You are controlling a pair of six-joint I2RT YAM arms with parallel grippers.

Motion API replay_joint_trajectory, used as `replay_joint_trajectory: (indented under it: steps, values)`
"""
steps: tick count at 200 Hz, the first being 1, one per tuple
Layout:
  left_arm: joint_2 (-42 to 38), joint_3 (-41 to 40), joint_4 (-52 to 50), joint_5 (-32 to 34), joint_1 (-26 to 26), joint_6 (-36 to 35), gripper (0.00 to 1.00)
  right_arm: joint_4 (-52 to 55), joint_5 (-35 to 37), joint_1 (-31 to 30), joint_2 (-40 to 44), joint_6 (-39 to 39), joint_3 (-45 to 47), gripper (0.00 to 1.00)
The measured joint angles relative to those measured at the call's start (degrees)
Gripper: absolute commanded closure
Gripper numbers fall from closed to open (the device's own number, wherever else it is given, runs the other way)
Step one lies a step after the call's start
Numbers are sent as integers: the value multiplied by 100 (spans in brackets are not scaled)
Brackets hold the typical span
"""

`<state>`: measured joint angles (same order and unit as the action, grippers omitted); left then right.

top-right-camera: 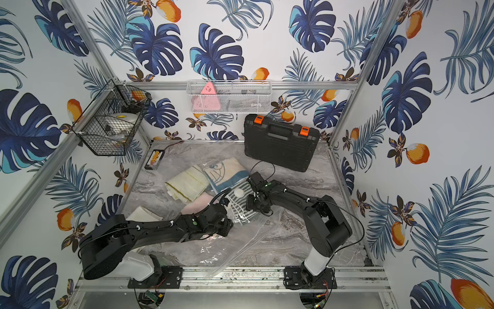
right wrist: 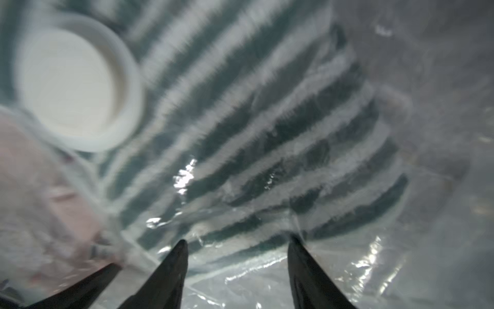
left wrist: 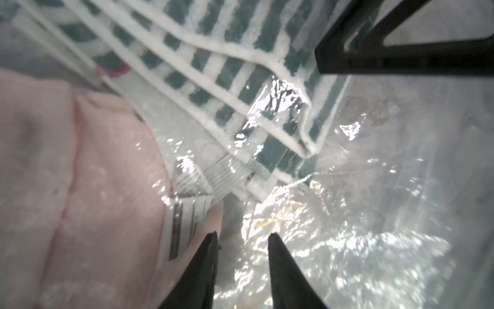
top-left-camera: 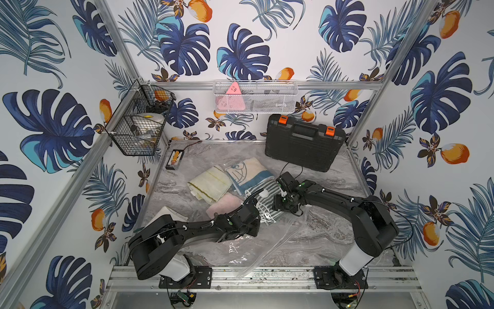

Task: Place the folded towel into the vacuum bag
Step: Adjust the vacuum bag at the center of the board.

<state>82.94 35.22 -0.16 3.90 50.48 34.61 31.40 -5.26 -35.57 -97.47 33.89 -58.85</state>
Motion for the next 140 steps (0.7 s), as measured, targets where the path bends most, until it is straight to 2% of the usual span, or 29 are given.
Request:
replay_joint_trajectory:
  steps: [38,65,84,107,140]
  values:
    - [-710,-262,-450,208,0,238,63,-308,-173,114,-2,-37,334,40]
    - [-1346,-190,-1064,518,0,393,61,70,-247,479,455,-195,291,27]
    - [-1788,-120,-1519,758,0,595,61,258,-157,872,682,-376,-138,23]
    - [-2127,-76,-2083,960,0,813,60,520,-125,1268,457,-597,-627,23]
    - [-2208,20,-2664,1150,0,1027,59,595,-140,1368,72,-647,-1045,31]
